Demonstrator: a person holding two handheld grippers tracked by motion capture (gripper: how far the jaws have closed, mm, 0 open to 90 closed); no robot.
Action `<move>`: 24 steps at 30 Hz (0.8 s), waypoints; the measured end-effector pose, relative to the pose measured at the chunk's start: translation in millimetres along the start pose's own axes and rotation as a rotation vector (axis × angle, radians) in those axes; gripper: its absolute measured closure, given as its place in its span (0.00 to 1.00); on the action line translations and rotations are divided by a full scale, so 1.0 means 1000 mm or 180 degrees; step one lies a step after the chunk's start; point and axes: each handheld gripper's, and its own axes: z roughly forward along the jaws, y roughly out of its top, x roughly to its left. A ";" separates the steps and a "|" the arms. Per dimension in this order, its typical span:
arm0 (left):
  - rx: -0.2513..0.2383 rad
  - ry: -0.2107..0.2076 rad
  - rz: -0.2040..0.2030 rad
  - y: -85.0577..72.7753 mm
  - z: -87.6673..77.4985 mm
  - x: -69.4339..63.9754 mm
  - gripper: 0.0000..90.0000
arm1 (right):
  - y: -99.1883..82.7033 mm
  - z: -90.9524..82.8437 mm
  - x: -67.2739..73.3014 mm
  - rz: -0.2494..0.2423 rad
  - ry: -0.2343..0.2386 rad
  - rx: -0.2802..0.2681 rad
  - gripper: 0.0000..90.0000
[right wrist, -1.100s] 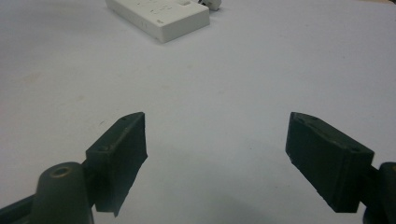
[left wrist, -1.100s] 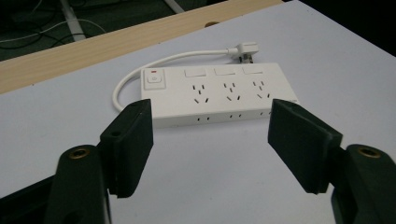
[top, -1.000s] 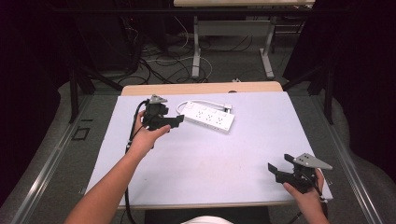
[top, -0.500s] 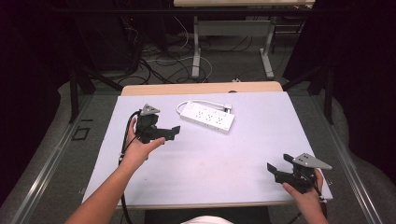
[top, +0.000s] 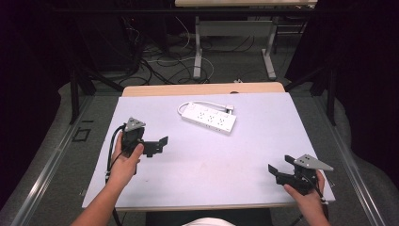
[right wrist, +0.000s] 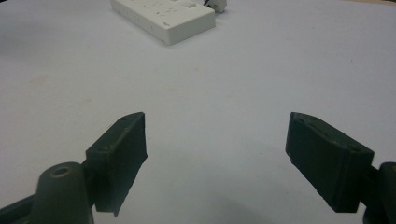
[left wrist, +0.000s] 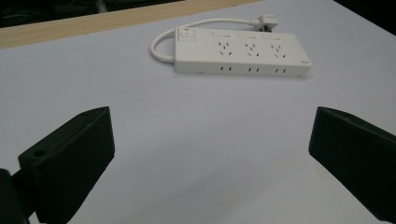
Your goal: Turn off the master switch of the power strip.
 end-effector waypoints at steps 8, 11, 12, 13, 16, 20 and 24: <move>-0.0027 -0.0003 -0.0200 -0.026 -0.017 0.006 0.00 | 0.000 0.000 0.000 0.0005 0.0001 -0.0028 0.22; -0.0037 0.0026 -0.0279 -0.036 -0.023 0.010 0.00 | 0.000 0.000 -0.001 0.0018 0.0002 -0.0029 0.22; -0.0042 0.0036 -0.0301 -0.039 -0.025 0.012 0.00 | 0.000 0.000 -0.001 0.0017 0.0003 -0.0027 0.22; -0.0066 0.0059 -0.0325 -0.042 -0.026 0.013 0.00 | 0.000 0.001 -0.001 0.0011 0.0000 -0.0027 0.22; -0.0058 0.0124 -0.0380 -0.053 -0.029 0.018 0.00 | 0.000 0.000 -0.001 0.0017 0.0000 -0.0032 0.22; -0.0016 0.0202 -0.0438 -0.067 -0.031 0.025 0.00 | 0.000 0.000 -0.001 0.0018 -0.0012 0.0006 0.22; 0.0031 0.0288 -0.0467 -0.081 -0.030 0.032 0.01 | 0.000 0.000 -0.001 0.0011 -0.0019 0.0014 0.22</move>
